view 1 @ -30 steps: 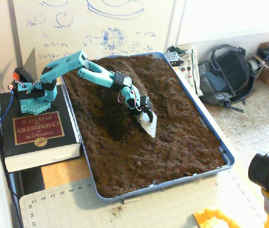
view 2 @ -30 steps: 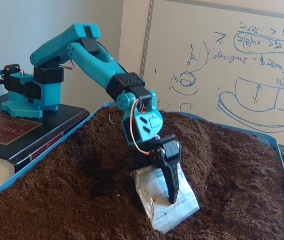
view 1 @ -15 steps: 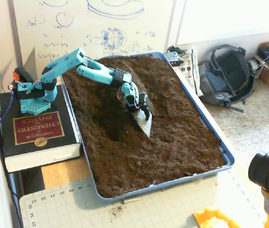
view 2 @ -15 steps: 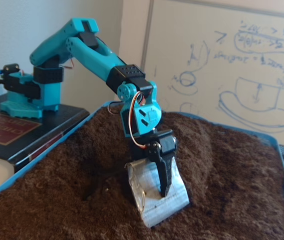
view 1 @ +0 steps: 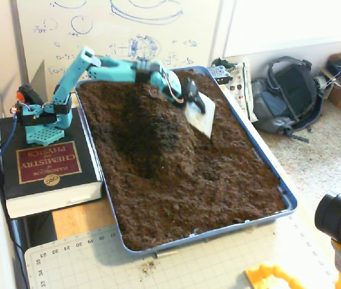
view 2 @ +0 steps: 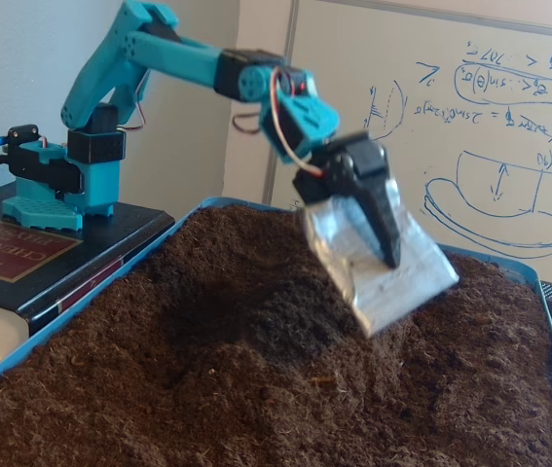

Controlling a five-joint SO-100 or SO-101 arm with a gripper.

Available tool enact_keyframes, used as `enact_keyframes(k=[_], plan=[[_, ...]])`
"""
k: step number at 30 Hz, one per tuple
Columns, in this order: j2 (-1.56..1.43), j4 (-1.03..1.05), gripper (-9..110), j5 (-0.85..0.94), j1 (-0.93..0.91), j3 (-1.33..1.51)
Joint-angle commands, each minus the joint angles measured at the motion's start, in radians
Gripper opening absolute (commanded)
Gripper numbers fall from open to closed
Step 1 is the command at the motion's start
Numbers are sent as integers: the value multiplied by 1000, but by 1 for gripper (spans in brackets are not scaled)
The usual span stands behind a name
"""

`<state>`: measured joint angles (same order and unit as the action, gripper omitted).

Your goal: Build a berm.

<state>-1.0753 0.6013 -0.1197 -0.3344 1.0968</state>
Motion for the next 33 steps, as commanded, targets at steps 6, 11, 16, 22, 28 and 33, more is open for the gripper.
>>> enact_keyframes(k=[6, 11, 16, 22, 28, 33], plan=[[-367, 503, 0, -2, 110, -20], [-453, 813, 0, 15, 169, 14], [-551, 913, 0, 17, 206, 218], [-729, 841, 0, 18, 256, 520], [-899, 673, 0, 20, 313, 828], [-1019, 532, 0, 97, 377, 1045]])
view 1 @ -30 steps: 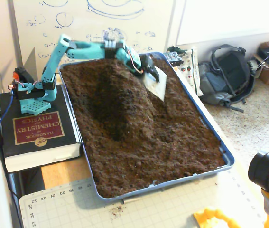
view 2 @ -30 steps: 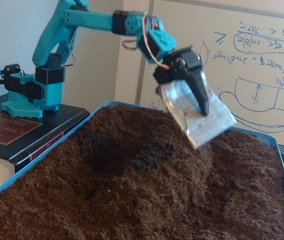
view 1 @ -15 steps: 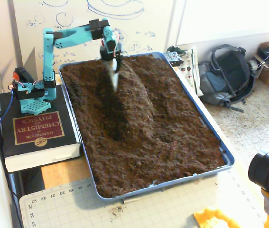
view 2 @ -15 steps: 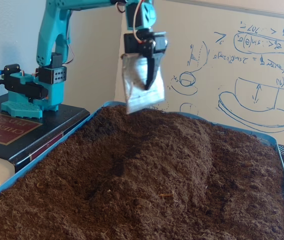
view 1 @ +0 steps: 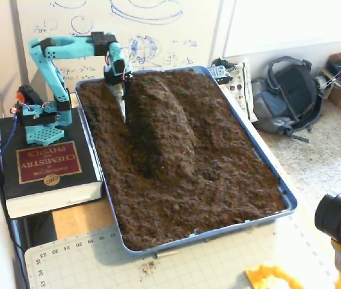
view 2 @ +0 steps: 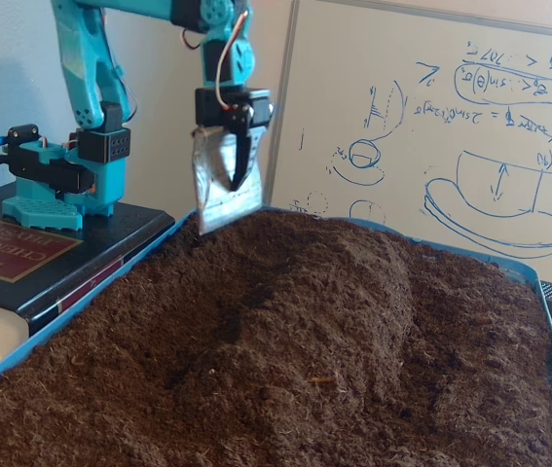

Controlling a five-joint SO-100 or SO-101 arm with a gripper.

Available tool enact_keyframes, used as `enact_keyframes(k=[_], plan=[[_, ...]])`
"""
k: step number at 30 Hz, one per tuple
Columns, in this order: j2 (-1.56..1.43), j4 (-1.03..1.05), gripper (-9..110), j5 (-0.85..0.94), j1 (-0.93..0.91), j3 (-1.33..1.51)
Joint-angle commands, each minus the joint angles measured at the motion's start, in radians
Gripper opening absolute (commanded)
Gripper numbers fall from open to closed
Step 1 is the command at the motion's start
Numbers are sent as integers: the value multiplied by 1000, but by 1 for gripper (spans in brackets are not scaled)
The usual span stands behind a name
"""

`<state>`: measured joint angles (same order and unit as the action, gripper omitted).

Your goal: Build a berm.

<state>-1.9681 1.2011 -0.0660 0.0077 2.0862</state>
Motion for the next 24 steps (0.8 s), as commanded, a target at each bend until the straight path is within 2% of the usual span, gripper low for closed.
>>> enact_keyframes(k=[1, 6, 24], plan=[[-149, -87, 0, 67, 44, 94], [-245, -126, 0, 143, 46, 275], [-871, -130, 0, 147, 49, 861]])
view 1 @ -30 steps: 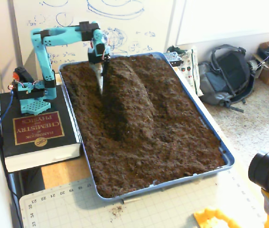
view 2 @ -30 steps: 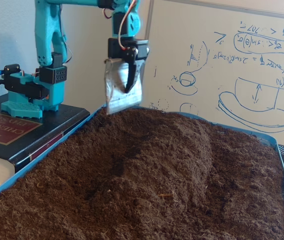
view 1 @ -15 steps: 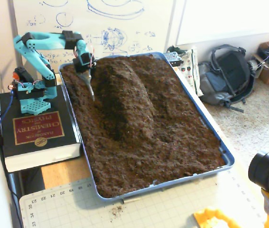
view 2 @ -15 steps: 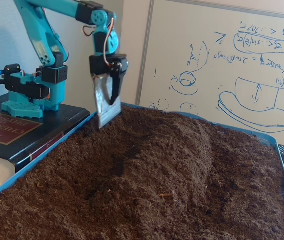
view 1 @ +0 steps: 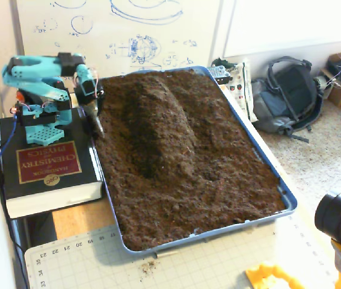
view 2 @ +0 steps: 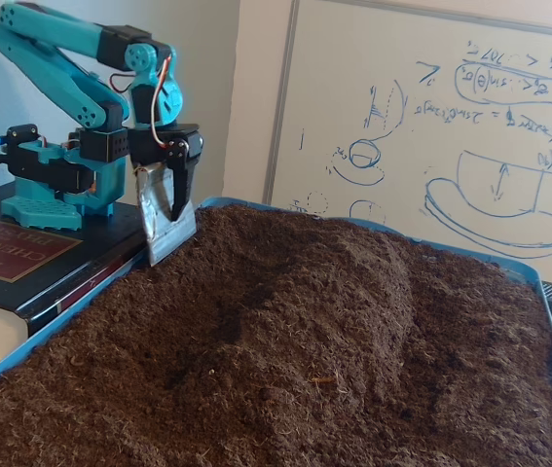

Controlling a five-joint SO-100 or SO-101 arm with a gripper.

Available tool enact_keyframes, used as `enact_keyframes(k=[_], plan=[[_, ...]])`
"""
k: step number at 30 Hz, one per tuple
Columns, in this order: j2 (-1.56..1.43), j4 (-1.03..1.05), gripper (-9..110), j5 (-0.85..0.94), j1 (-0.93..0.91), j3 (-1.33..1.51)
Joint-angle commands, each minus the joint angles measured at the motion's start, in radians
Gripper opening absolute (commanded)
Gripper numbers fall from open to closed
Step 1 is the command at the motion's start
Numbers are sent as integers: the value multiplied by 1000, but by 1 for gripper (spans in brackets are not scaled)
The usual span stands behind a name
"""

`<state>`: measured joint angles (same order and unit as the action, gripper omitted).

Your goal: Build a berm.

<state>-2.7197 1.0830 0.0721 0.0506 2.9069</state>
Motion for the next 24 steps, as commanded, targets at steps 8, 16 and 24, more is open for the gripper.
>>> enact_keyframes(k=[8, 16, 24], plan=[[-440, -15, 0, -6, 15, 225], [-514, 2, 1, -6, 6, 235], [-515, 0, 1, 6, 9, 235]])
